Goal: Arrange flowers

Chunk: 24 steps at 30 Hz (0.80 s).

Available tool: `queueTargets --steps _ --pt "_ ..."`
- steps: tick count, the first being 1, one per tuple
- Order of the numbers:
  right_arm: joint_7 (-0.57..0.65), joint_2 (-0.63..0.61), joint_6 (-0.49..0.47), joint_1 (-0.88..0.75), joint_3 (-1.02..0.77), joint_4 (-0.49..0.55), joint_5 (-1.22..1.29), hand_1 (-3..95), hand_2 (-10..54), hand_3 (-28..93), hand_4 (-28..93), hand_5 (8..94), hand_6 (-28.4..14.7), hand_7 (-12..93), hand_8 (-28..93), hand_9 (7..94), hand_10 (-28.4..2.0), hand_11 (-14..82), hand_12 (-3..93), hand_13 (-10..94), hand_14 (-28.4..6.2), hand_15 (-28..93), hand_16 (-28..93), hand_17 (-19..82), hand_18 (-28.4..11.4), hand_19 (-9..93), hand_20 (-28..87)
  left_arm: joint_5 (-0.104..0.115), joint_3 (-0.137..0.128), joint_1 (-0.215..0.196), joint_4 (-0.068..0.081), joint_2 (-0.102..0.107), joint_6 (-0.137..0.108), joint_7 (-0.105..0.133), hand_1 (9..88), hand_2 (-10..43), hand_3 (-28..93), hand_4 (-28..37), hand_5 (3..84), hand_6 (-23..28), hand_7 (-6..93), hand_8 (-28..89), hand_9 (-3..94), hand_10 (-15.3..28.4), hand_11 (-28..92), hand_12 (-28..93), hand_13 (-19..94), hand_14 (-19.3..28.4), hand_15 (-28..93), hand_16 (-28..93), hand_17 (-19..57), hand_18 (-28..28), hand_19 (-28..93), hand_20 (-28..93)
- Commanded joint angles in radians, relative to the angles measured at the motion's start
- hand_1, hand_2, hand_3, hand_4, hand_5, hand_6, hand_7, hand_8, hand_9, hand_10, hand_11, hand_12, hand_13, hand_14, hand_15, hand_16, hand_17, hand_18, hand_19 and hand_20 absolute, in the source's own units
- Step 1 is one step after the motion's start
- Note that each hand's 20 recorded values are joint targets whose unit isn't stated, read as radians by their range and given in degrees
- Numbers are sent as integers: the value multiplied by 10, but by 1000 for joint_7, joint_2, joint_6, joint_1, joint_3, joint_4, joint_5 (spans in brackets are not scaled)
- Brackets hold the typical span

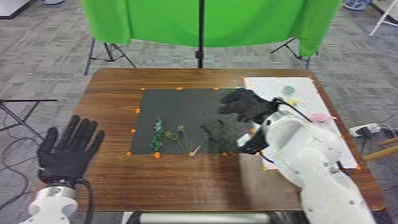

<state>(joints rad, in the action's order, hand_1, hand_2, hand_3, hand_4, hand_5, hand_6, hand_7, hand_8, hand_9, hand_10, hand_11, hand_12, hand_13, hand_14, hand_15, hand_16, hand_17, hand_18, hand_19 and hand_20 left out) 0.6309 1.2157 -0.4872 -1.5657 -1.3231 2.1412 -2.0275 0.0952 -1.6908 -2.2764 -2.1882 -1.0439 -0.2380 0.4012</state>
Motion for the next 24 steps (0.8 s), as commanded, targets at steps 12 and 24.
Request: queueTargets --steps 12,24 --pt "35 -125 202 -180 -253 -96 -220 313 -23 788 -247 450 -77 64 -87 431 -201 113 154 400 -179 440 166 226 -230 834 432 -1 -7 -31 -14 -21 -1 3 248 175 750 -283 458 80 117 -93 400 139 202 114 333 125 284 -37 -46 132 359 155" --pt "62 -101 117 -131 -154 -193 -345 348 -81 788 -277 450 -61 71 -92 459 -198 139 163 449 -176 565 187 248 -236 848 445 31 -8 -35 -6 -28 3 -5 248 174 751 -283 457 79 118 -93 400 139 202 114 333 126 285 -37 -46 132 359 154"
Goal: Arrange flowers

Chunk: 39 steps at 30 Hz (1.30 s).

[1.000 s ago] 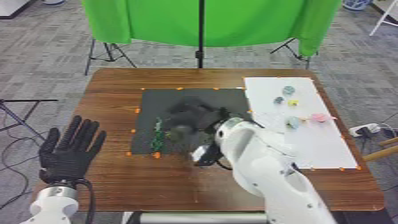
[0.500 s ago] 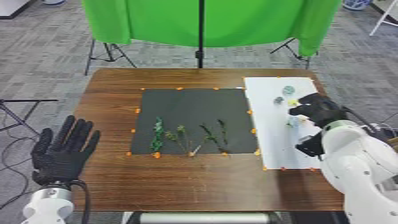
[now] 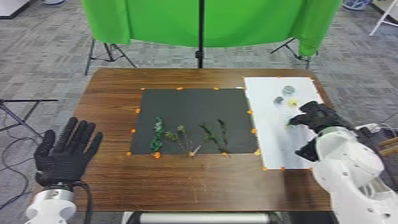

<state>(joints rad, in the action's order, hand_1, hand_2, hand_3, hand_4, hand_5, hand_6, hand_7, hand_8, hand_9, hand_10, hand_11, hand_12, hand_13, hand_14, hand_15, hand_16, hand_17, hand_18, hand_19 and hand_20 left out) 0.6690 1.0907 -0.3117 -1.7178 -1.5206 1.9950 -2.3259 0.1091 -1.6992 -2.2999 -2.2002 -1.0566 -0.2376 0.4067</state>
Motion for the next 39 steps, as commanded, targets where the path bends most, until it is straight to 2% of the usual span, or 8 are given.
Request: queueTargets --steps 1,6,12,23,26,31,33,39 --pt "29 25 -79 25 50 -54 -49 353 -86 785 -279 452 -58 72 -93 464 -197 143 164 453 -177 581 189 250 -237 850 446 21 1 -11 7 -16 1 -11 248 174 750 -283 457 80 118 -93 400 139 203 114 333 126 285 -37 -46 131 358 154" --pt "22 29 -60 22 82 -91 -56 400 -95 770 -282 475 -39 82 -97 536 -185 170 167 513 -163 605 184 261 -236 852 446 28 4 -13 7 -22 16 -18 248 175 749 -283 457 80 116 -93 400 139 202 113 333 125 286 -37 -45 131 358 154" --pt "13 34 42 7 116 -108 -83 474 -95 761 -282 606 -7 117 -117 670 -151 190 167 613 -130 560 208 290 -230 850 438 26 8 -6 10 -22 11 -22 248 175 748 -283 458 80 116 -93 400 139 202 113 334 124 285 -37 -45 131 358 154" --pt "17 70 -98 66 142 -95 -9 344 -95 728 -283 520 -69 66 -100 626 -176 182 177 580 -149 594 235 271 -244 849 442 28 16 1 15 -20 16 -24 249 173 755 -283 458 80 118 -93 400 139 203 113 334 125 284 -36 -45 131 358 154" --pt "41 78 -39 87 185 -125 -39 354 -95 707 -283 515 -75 58 -95 617 -178 178 176 575 -149 591 232 270 -246 845 448 30 17 1 15 -20 13 -25 251 173 755 -283 457 79 117 -93 399 140 202 113 334 125 283 -36 -45 131 359 154" --pt "81 86 97 122 269 -213 -132 425 -95 705 -281 605 -48 97 -105 682 -167 206 181 624 -139 589 232 303 -244 861 438 36 25 5 11 -14 -14 -2 252 172 752 -283 458 80 118 -93 400 139 202 114 334 125 284 -36 -45 132 358 154" --pt "70 82 124 111 271 -210 -136 491 -95 728 -280 673 -20 119 -116 739 -153 202 195 660 -131 570 241 324 -238 870 420 22 23 6 12 -13 -3 -7 251 172 753 -283 460 80 119 -93 403 139 204 114 336 125 285 -36 -45 132 358 154" --pt "51 49 184 85 271 -111 -123 635 -95 656 -282 825 -7 155 21 888 -126 73 375 726 -101 483 402 352 -231 880 414 25 8 -9 7 -14 7 -4 251 173 752 -283 461 81 120 -94 404 139 204 113 337 125 285 -37 -45 132 358 154"
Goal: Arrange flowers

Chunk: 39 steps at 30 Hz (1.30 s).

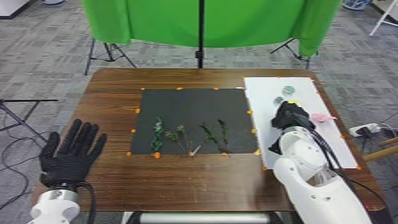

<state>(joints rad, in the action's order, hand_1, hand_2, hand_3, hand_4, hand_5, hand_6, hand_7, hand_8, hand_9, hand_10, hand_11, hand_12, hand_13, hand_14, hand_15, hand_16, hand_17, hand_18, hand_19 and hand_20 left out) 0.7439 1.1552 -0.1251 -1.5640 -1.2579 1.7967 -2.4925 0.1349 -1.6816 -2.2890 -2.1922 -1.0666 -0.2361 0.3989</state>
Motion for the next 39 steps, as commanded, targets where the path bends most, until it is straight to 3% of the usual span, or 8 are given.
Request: queueTargets --steps 1,5,8,15,22,23,29,39 --pt "-31 -25 5 -67 11 119 53 635 -95 657 -282 828 -7 158 24 891 -127 73 377 727 -101 483 404 353 -230 880 414 -1 -11 -19 -1 -4 5 4 251 173 753 -283 461 81 120 -94 404 139 203 113 337 125 285 -37 -45 132 358 154" --pt "-121 -49 36 -21 53 219 79 621 -95 659 -282 826 -11 159 27 892 -127 74 386 728 -102 489 400 356 -232 882 415 -1 -17 -27 -3 1 4 13 250 172 753 -283 461 81 120 -94 404 139 203 113 337 125 285 -37 -45 132 358 154" --pt "-198 -42 -14 77 116 247 221 615 -95 660 -283 818 -15 159 28 885 -129 73 389 719 -104 496 398 352 -229 883 416 5 -16 -30 -5 1 -3 18 251 171 753 -283 460 81 119 -94 404 139 203 113 337 125 285 -37 -45 132 358 154" --pt "-317 95 -42 319 384 106 232 614 -95 658 -283 802 -12 159 23 873 -126 72 384 706 -100 503 391 347 -225 882 416 9 -3 -14 -2 15 -16 21 251 170 754 -283 461 81 119 -93 403 139 203 114 337 124 285 -37 -44 132 357 154" --pt "-416 239 -102 402 557 -78 104 618 -95 661 -283 792 -12 157 15 867 -124 71 376 703 -98 499 392 349 -223 881 416 9 22 21 6 41 -16 28 251 169 754 -283 461 81 121 -94 404 139 203 114 337 125 285 -36 -44 132 357 154" --pt "-443 260 -116 410 559 -116 71 619 -95 661 -283 791 -13 157 14 865 -124 72 376 703 -98 498 393 349 -223 881 416 9 22 34 9 42 -24 20 251 169 754 -283 461 81 121 -94 404 139 204 114 337 125 285 -36 -44 132 357 154" --pt "-346 315 -147 399 624 -200 -4 609 -95 662 -283 786 -14 159 10 861 -123 73 372 704 -98 494 393 350 -225 881 416 3 25 44 1 64 -25 21 251 170 753 -283 463 81 122 -94 404 138 205 114 338 124 286 -37 -45 132 357 155" --pt "-333 348 -138 380 637 -233 -106 582 -95 667 -283 744 -22 141 -10 833 -127 96 349 696 -108 522 364 352 -232 887 405 7 32 53 4 68 -24 12 250 170 754 -283 463 82 121 -95 406 139 204 113 337 125 287 -37 -44 132 357 155"
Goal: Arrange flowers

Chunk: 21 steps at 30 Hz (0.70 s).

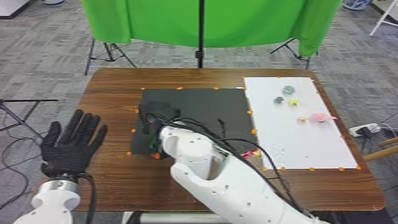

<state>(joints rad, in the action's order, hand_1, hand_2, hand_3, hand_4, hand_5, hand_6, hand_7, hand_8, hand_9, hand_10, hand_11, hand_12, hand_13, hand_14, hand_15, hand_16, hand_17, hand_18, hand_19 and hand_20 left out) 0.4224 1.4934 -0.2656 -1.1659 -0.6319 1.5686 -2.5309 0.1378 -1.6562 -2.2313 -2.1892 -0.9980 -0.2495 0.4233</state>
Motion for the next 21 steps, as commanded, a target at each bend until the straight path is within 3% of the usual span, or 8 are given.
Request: queueTargets --steps 1,4,8,13,16,21 --pt "-6 10 1 -21 10 -2 -59 571 -95 675 -283 732 -21 138 -25 820 -128 112 334 690 -112 529 355 350 -234 887 403 3 6 -5 2 -1 -8 -12 250 170 754 -283 463 82 121 -94 406 139 204 113 337 125 287 -37 -44 132 357 155" --pt "1 6 8 -27 10 11 -41 551 -95 692 -283 713 -19 126 -103 797 -130 139 308 682 -115 538 344 345 -236 886 399 3 1 -11 1 -4 -7 -11 251 170 753 -283 463 81 121 -94 406 139 205 114 337 125 287 -37 -44 132 357 155" --pt "0 -13 28 -25 25 33 -38 517 -95 713 -283 687 -21 124 -114 772 -135 190 259 680 -121 563 287 343 -238 886 398 -2 -3 -15 1 -6 -9 -10 252 168 754 -283 464 81 122 -94 406 138 205 114 338 125 288 -37 -44 132 357 155" --pt "28 -21 30 -36 30 68 -20 456 -95 754 -283 653 -33 109 -111 750 -154 243 203 671 -131 590 265 338 -245 888 396 -5 -4 -18 3 -13 -6 -18 283 114 736 -283 462 81 122 -94 405 136 205 114 338 124 288 -38 -44 132 357 155" --pt "46 -27 19 -53 2 98 12 455 -95 747 -283 647 -37 103 -109 747 -158 244 199 668 -134 598 260 337 -249 889 395 -7 -3 -13 7 -25 -11 -27 302 93 735 -283 462 81 123 -94 405 135 207 115 339 122 289 -38 -44 132 357 155" --pt "93 -105 73 -114 -134 223 92 434 -95 732 -283 627 -46 94 -108 724 -171 238 196 655 -145 607 260 336 -253 891 393 -5 -7 -22 10 -53 1 -31 300 102 733 -283 462 82 124 -95 404 135 208 114 338 122 290 -38 -44 132 357 155"
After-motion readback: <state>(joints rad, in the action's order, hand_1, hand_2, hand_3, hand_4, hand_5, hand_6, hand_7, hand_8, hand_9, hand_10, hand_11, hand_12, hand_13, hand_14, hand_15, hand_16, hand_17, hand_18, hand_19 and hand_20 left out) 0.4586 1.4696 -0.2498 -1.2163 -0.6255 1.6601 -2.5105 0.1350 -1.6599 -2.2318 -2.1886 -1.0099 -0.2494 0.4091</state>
